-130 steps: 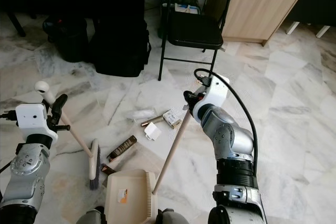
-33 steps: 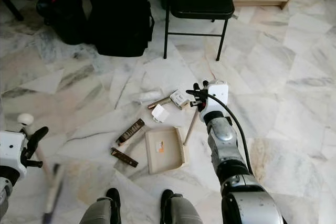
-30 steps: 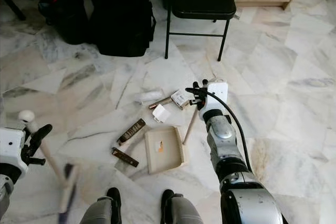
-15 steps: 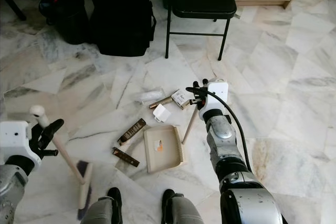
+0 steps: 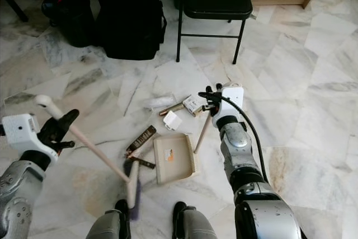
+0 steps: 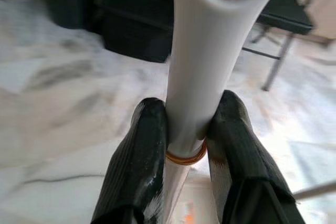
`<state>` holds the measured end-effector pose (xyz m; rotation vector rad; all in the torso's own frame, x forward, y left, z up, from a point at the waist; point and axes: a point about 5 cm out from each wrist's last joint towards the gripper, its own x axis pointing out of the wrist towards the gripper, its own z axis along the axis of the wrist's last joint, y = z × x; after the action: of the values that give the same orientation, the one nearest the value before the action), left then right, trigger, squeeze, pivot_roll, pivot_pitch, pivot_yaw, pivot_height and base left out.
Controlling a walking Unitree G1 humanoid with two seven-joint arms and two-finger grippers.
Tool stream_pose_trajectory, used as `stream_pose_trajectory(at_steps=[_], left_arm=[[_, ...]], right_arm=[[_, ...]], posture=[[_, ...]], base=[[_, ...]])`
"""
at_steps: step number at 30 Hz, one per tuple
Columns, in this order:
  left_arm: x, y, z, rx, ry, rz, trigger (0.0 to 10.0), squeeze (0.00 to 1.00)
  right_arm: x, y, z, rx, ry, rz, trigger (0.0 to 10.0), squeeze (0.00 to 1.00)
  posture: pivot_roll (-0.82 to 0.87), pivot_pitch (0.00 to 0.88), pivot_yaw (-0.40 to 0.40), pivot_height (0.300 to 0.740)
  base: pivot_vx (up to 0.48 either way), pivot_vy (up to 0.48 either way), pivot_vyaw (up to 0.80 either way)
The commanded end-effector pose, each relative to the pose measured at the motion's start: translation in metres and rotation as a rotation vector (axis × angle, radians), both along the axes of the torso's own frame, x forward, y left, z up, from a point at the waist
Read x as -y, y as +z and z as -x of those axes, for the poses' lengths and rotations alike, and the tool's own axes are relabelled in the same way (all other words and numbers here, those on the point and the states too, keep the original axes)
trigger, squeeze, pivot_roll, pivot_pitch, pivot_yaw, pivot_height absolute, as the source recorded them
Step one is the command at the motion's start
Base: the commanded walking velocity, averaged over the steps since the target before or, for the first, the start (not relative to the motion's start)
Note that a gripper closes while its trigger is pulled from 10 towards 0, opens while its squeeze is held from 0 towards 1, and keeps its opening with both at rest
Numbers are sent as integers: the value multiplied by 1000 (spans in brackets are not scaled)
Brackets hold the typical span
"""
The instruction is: Sweep floor
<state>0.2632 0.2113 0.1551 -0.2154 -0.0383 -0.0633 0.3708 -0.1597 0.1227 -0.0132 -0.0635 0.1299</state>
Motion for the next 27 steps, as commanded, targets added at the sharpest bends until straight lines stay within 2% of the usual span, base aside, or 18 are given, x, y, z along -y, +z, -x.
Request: stream_pose_trajectory(at_steps=[1,3,7,8,12,13,14,16,19,21,22,25,27], left_arm=[[12,2,1,10,-66,51,10000,0],[24,6,-1,15,-156,58,10000,0],[30,8,0,10,-209,57,10000,0],[28,9,0,9,-202,25,10000,0],[11,17,-1,48,-106,-12,10000,0],[-3,27,0,90,-39,-33,10000,0],[-9,33,1,114,-13,-62,10000,0],[-11,36,2,121,-9,-78,10000,0],[-25,55,4,141,-33,-291,10000,0],[-31,64,3,155,-28,-315,10000,0],[-33,72,2,162,-48,-366,10000,0],[-30,78,-1,168,-98,-415,10000,0],[-28,79,-1,168,-115,-413,10000,0]], right_arm=[[-2,-18,6,-76,2,-25,10000,0],[-3,-18,6,-77,7,-28,10000,0],[-2,-18,6,-78,6,-27,10000,0],[-2,-18,6,-78,6,-27,10000,0],[-1,-18,6,-81,6,-25,10000,0],[-2,-18,6,-82,6,-24,10000,0],[-1,-18,6,-83,4,-24,10000,0],[-1,-18,6,-83,4,-25,10000,0],[-1,-18,6,-87,2,-25,10000,0],[-1,-19,6,-87,3,-27,10000,0],[-1,-19,6,-86,6,-28,10000,0],[-2,-18,6,-84,8,-30,10000,0],[-3,-18,5,-84,8,-32,10000,0]], posture=[[70,360,-39,740],[67,363,-38,740],[65,363,-39,740],[64,362,-39,740],[65,359,-40,740],[64,359,-39,740],[64,356,-39,740],[64,356,-39,740],[69,356,-40,740],[69,356,-40,740],[68,353,-40,740],[65,352,-39,740],[60,352,-39,740]], base=[[0,0,0],[0,0,0],[0,0,0],[0,0,0],[0,0,0],[0,0,0],[0,0,0],[0,0,0],[0,0,0],[0,0,0],[0,0,0],[0,0,0],[0,0,0]])
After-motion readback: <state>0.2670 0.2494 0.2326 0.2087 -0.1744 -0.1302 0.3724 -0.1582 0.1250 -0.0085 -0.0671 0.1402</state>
